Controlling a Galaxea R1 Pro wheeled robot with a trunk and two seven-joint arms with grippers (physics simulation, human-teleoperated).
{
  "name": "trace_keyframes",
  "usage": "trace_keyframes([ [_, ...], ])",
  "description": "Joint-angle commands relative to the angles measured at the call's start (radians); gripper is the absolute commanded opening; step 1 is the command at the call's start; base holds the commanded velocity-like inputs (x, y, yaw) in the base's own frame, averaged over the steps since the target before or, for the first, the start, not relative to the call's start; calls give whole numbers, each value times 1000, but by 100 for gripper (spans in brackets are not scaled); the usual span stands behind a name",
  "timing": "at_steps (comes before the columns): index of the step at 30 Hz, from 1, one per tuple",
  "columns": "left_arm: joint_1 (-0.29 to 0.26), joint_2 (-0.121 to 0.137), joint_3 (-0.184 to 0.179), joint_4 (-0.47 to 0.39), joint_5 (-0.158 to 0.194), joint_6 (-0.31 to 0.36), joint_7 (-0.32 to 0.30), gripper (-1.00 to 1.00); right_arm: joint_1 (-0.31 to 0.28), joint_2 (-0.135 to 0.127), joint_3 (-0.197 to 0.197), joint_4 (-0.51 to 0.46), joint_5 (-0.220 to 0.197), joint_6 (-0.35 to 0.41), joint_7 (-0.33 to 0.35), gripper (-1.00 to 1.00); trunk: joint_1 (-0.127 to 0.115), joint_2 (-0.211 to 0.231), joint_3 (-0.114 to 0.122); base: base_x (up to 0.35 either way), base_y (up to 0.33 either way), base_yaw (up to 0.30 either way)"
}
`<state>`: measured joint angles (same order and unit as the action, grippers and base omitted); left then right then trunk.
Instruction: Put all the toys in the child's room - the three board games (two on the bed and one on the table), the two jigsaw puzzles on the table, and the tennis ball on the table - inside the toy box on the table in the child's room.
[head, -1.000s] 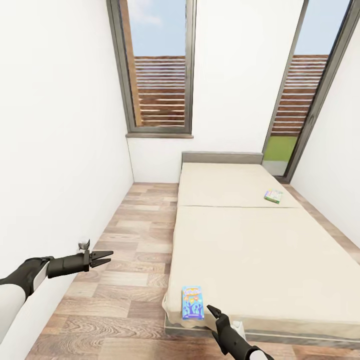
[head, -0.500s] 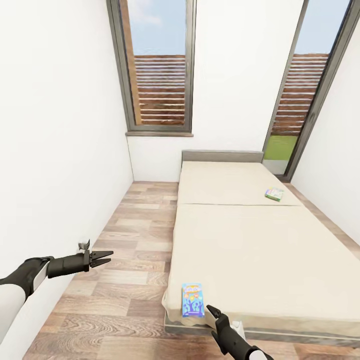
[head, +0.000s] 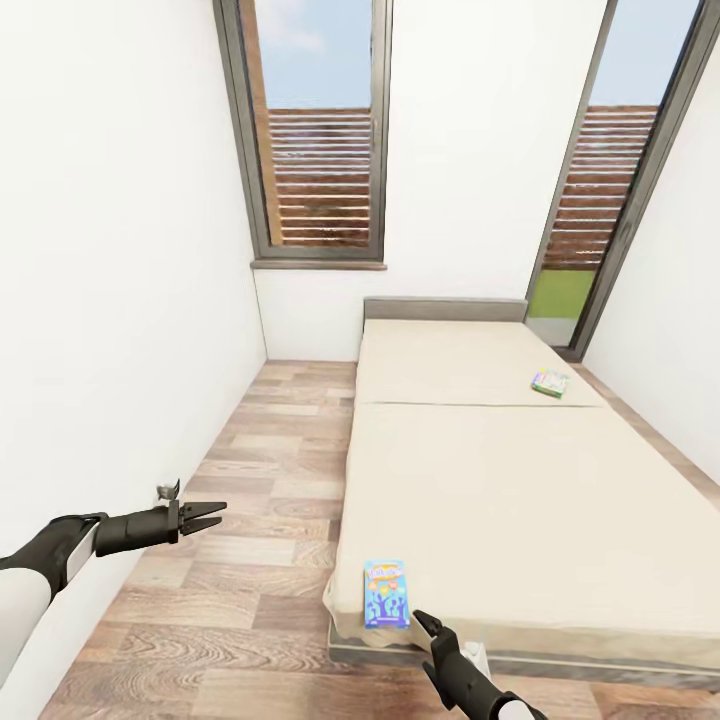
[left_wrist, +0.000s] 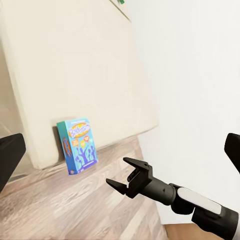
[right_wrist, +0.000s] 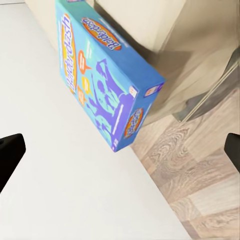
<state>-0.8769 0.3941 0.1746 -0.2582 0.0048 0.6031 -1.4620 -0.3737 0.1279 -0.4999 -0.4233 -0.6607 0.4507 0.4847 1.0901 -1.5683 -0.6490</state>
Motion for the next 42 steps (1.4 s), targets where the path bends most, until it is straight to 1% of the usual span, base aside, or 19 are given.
trace_keyframes([
  [1,-1,0,0,0,0,11,-3,100,-1,1,-6,-1,-5,8,0,100,4,-8,-4,0,0,0],
  [20,-1,0,-1,0,1,11,-4,100,-1,2,-5,0,-4,9,0,100,77,-141,-64,0,0,0],
  [22,-1,0,-1,-1,1,11,-5,100,-1,2,0,-1,-4,10,0,100,77,-141,-64,0,0,0],
  [25,-1,0,0,0,1,11,-6,100,-1,2,30,-1,-4,12,0,100,77,-141,-64,0,0,0],
  [26,-1,0,0,-1,1,11,-7,100,-1,2,58,-1,-5,12,0,100,77,-141,-64,0,0,0],
  [28,-1,0,0,-1,1,11,-7,100,-1,2,89,-1,-6,12,0,100,77,-141,-64,0,0,0],
  [29,-1,0,0,0,1,11,-7,100,-1,2,117,-2,-7,12,0,100,77,-141,-64,0,0,0],
  [32,-1,0,0,0,1,11,-8,100,-1,3,153,-3,-8,12,0,100,77,-141,-64,0,0,0],
  [36,-1,0,1,-1,2,10,-10,100,-1,3,172,-3,-8,12,0,100,77,-141,-64,0,0,0],
  [42,-1,0,2,-1,2,9,-12,100,-1,2,179,-3,-8,13,1,100,77,-141,-64,0,0,0],
])
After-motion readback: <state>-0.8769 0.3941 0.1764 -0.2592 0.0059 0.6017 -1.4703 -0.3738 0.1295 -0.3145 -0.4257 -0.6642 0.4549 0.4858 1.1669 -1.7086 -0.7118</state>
